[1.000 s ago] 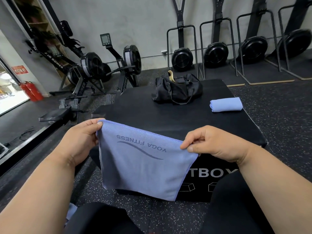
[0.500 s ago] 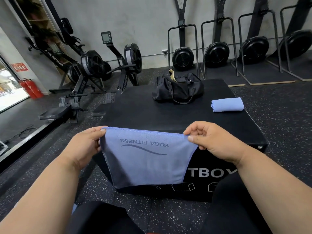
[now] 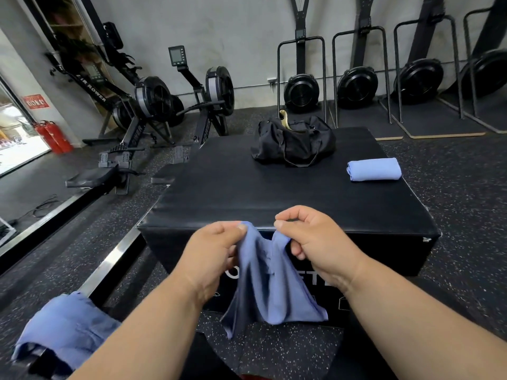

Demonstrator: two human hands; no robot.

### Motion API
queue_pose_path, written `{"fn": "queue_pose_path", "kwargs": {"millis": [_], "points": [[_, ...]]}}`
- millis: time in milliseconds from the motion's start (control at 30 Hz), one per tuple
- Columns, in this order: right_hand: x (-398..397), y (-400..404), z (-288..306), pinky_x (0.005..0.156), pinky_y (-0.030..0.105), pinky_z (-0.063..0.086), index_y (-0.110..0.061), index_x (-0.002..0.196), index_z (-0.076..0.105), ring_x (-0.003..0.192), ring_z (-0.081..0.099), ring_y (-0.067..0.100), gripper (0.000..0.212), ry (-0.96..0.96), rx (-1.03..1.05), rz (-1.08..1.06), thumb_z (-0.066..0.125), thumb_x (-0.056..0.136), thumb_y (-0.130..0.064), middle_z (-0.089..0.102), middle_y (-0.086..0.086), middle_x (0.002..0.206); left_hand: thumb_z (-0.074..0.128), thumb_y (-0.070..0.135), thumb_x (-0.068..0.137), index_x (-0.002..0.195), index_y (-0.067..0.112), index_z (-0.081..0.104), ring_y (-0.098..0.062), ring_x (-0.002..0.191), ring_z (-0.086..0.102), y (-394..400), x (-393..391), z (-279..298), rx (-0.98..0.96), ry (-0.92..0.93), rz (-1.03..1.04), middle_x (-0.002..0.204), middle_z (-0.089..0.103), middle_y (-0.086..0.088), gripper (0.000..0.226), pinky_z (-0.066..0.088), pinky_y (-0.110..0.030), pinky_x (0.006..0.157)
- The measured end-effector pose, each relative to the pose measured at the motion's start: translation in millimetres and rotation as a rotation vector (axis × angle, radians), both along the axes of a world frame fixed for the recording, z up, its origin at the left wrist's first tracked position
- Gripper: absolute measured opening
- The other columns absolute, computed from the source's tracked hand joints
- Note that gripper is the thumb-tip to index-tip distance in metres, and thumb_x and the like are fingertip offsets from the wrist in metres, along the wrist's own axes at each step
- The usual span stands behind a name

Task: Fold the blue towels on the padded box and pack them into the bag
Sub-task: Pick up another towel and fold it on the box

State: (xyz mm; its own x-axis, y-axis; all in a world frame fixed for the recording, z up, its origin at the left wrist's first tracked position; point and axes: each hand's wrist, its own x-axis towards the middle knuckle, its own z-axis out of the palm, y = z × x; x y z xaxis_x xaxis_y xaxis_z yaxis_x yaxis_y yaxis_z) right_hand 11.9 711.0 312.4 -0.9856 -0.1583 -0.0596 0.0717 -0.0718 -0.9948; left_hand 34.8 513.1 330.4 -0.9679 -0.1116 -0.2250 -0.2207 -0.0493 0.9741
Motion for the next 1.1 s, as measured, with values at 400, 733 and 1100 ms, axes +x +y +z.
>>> {"fn": "queue_pose_path", "kwargs": {"millis": [400, 733, 1100], "points": [[18, -14, 7, 0.068, 0.026, 0.057, -0.013, 0.111, 0.07, 0.071, 0.069, 0.015, 0.012, -0.037, -0.137, 0.0, 0.071, 0.099, -0.013, 0.076, 0.003, 0.084, 0.072, 0.024, 0.1, 0.104, 0.023, 0.082, -0.018, 0.1, 0.077, 22, 23, -3, -0.194, 0.167, -0.051, 0.101, 0.082, 0.002, 0.011, 0.059, -0.047, 0.1], [23, -13, 12, 0.075, 0.032, 0.062, -0.012, 0.114, 0.07, 0.081, 0.077, 0.021, 0.014, -0.087, -0.199, 0.024, 0.067, 0.101, -0.01, 0.08, 0.009, 0.095, 0.069, 0.02, 0.102, 0.106, 0.024, 0.083, -0.009, 0.091, 0.076, 23, 32, 3, -0.167, 0.257, -0.03, 0.1, 0.081, 0.003, 0.015, 0.054, -0.026, 0.082], [24, -11, 17, 0.083, 0.039, 0.062, -0.01, 0.114, 0.076, 0.092, 0.078, 0.03, 0.028, -0.135, -0.279, 0.056, 0.051, 0.102, -0.006, 0.078, 0.02, 0.102, 0.069, 0.017, 0.101, 0.105, 0.022, 0.082, -0.016, 0.097, 0.077, 22, 33, 3, -0.205, 0.303, -0.016, 0.099, 0.081, 0.002, 0.014, 0.059, -0.037, 0.089]]}}
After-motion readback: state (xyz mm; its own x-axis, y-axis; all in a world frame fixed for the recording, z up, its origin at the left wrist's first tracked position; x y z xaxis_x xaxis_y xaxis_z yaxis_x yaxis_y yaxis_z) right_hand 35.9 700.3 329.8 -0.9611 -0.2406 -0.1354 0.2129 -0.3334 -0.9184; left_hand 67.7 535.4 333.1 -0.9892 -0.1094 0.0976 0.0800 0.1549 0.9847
